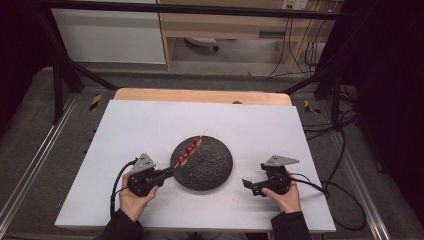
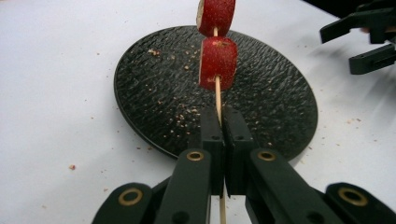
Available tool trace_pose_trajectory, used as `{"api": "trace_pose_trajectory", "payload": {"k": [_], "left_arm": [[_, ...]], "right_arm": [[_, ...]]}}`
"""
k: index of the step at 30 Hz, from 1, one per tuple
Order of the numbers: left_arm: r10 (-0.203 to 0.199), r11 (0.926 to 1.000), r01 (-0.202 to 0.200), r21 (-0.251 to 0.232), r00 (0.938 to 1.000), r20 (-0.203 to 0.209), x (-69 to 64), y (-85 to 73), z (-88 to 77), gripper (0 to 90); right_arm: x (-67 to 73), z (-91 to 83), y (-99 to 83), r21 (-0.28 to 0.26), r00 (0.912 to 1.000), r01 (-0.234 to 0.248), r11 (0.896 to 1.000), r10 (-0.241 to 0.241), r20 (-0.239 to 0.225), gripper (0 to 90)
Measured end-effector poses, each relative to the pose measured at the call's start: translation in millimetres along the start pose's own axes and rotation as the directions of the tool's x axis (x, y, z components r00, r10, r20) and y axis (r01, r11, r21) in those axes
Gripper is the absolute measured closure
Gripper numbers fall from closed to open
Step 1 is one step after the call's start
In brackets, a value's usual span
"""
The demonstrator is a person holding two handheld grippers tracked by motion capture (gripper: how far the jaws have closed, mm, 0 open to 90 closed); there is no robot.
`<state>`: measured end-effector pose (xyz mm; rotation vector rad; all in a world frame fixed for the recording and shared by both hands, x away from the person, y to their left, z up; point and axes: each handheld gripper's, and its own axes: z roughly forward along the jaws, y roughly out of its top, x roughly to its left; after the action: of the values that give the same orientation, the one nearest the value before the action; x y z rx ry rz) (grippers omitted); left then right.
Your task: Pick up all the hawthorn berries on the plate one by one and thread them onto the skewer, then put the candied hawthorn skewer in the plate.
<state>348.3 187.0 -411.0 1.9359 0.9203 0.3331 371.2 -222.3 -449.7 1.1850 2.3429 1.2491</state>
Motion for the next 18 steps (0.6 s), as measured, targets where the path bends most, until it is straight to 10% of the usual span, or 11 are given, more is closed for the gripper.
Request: {"api": "trace_pose_trajectory", "payload": {"k": [18], "left_arm": [[0.064, 0.9824, -0.059, 0.177, 0.9976, -0.027, -1.4, 15.5, 34.2, 88.2]], "right_arm": [[-10.2, -13.3, -14.9, -0.006, 1.0, -0.004, 1.0, 0.004, 0.0, 0.6]]}}
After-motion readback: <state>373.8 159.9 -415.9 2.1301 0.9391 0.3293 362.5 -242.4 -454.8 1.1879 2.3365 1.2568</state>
